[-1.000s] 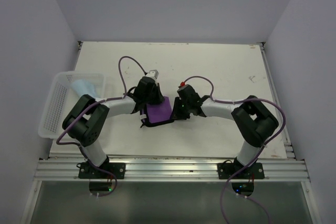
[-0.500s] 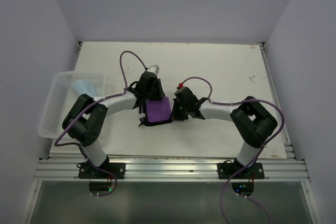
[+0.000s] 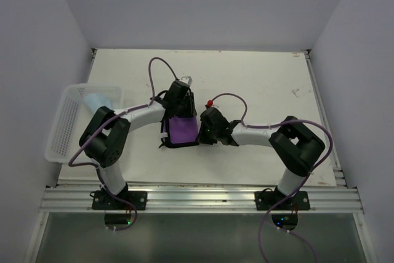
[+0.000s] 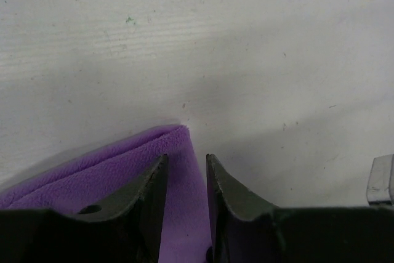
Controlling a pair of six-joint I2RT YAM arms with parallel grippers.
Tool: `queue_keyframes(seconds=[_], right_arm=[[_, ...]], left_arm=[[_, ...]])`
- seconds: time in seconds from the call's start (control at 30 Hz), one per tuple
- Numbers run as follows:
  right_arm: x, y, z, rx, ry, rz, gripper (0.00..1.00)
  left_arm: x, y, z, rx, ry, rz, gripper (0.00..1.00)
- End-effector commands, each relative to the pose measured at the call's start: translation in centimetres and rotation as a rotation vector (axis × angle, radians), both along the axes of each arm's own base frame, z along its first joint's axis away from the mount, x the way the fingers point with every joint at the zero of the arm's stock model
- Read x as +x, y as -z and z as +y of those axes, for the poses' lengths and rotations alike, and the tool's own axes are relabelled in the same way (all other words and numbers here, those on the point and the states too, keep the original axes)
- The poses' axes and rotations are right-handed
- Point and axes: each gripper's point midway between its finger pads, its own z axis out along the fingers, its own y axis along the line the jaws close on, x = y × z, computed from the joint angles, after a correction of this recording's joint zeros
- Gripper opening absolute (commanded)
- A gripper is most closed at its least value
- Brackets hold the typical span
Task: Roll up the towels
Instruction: Roll the towel
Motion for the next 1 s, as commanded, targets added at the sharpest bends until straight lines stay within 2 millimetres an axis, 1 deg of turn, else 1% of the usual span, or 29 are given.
queue_keyframes(seconds=[0.0, 0.1, 0.17, 0.37, 0.47, 0.53, 0.7, 0.87, 0.97], right_arm=[[-1.0, 2.6, -2.8, -0.107, 0.059, 0.029, 0.0], [-1.0, 2.7, -2.6, -0.099, 0.055, 0.037, 0.0], [-1.1, 2.8, -2.5, -0.097, 0.053, 0.043, 0.0], [-1.2, 2.5, -2.6, -0.089, 0.058, 0.033, 0.0], [-1.2, 2.5, -2.8, -0.089, 0.06, 0.03, 0.0], [-1.3, 2.5, -2.7, -0.083, 0.062, 0.032, 0.0], [-1.4, 2.7, -2.8, -0.078, 0.066, 0.033, 0.0], [-1.6, 3.0, -3.2, -0.083, 0.079, 0.028, 0.0], [-1.7, 3.0, -3.2, -0.09, 0.081, 0.022, 0.0]], left_arm=[[-0.3, -0.2, -0.2, 0.038, 0.033, 0.004, 0.35], [-0.7, -0.5, -0.7, 0.041, 0.042, -0.004, 0.35], [-0.7, -0.4, -0.8, 0.059, 0.037, -0.01, 0.35], [-0.7, 1.1, -0.8, 0.115, 0.03, 0.008, 0.37], [-0.5, 2.0, -0.5, 0.182, 0.017, 0.014, 0.39], [-0.5, 2.4, -0.8, 0.187, 0.016, 0.017, 0.4], [-0.3, 2.4, -0.9, 0.222, 0.009, -0.001, 0.41], [-0.7, 3.3, -0.6, 0.266, 0.004, 0.015, 0.42], [-1.0, 4.3, -0.1, 0.304, -0.008, 0.035, 0.42]])
